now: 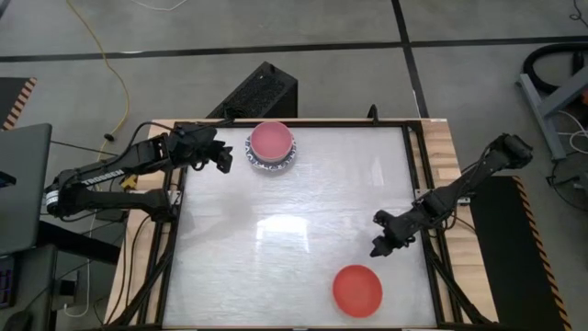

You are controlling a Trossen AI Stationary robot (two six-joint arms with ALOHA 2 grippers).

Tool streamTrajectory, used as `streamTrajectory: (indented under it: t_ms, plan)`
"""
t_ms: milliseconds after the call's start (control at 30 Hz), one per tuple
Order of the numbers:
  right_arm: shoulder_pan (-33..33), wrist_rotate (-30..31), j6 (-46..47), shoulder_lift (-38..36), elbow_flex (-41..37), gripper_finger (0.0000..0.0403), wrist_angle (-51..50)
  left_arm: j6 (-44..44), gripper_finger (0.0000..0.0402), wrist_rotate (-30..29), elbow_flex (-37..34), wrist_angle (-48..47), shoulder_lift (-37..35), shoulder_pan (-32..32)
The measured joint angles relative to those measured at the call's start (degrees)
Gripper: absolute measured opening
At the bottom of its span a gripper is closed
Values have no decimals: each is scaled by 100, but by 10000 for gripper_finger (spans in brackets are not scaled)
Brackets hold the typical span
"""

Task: Nest bowls inside each other
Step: Stack the orange bowl on top of the pink bowl

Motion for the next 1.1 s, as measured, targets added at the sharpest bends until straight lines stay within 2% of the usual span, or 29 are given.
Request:
streamTrajectory:
  t_ms: [100, 200, 500, 600, 700, 867, 1100]
  plan:
    - [-9, 16, 25, -1, -1, 223, 284, 2, 142, 0, 0, -2, 0, 0]
    - [-39, 16, 193, -2, -2, 231, 696, 2, 142, 0, 0, -20, 0, 0]
    - [-44, 31, 555, -2, 33, 206, 1792, 2, 142, 12, 0, -23, 0, 0]
    - [-42, 35, 445, 0, 316, 195, 1308, 2, 142, 18, 0, -24, 0, 0]
    - [-42, 33, 185, 68, 804, 184, 315, 2, 142, 18, 0, -22, 0, 0]
    - [-40, -27, -342, 650, 1777, 174, -1345, 2, 142, 20, 0, -22, 0, 2]
    - [-32, -118, -1157, 1715, 2662, 174, -2120, 2, 142, 24, 0, -22, 0, 0]
